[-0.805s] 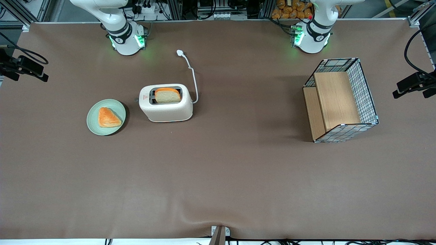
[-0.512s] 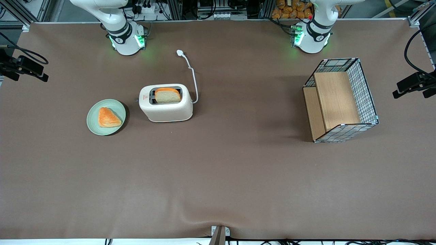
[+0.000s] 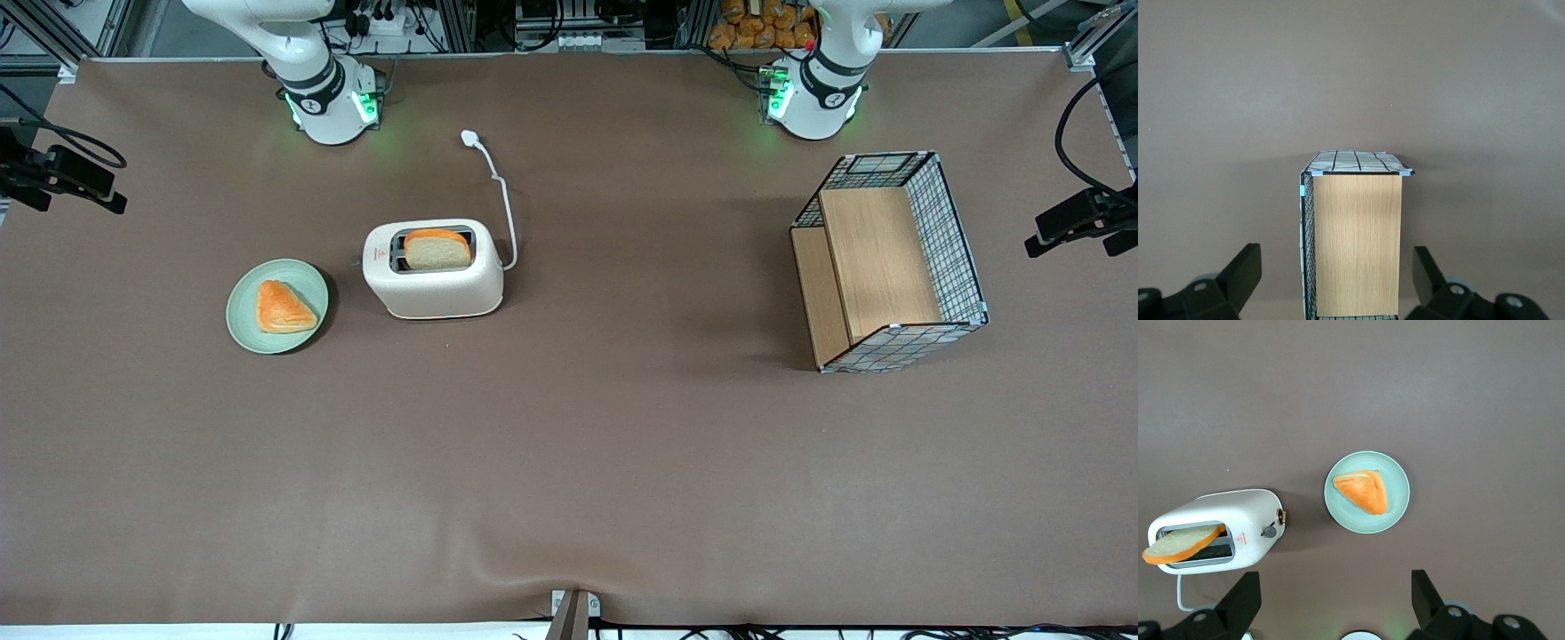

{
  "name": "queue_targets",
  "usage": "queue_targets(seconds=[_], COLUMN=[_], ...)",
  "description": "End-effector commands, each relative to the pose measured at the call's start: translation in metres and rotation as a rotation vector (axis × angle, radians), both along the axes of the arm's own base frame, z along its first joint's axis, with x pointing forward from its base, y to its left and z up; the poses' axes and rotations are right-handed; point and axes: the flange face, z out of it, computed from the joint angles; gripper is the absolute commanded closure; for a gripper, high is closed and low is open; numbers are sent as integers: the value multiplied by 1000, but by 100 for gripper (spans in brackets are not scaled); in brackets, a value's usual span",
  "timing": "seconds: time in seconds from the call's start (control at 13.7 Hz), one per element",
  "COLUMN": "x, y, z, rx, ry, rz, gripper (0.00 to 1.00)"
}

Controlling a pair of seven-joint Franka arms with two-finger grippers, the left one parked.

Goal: Press toaster button with right arm
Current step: 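Move the right gripper out from its parked pose toward the white toaster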

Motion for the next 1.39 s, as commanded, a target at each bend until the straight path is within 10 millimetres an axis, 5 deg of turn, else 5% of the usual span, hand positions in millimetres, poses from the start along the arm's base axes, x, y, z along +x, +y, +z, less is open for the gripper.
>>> queue_targets(seconds=[0.0,0.73,1.17,1.32], x=[-4,-3,24,35], y=[-1,3,23,47], z=[3,-19,-128,-160], rx=[14,33,267,329], ry=[3,96,333,396], rz=[-8,3,-15,4], gripper=[0,0,0,0])
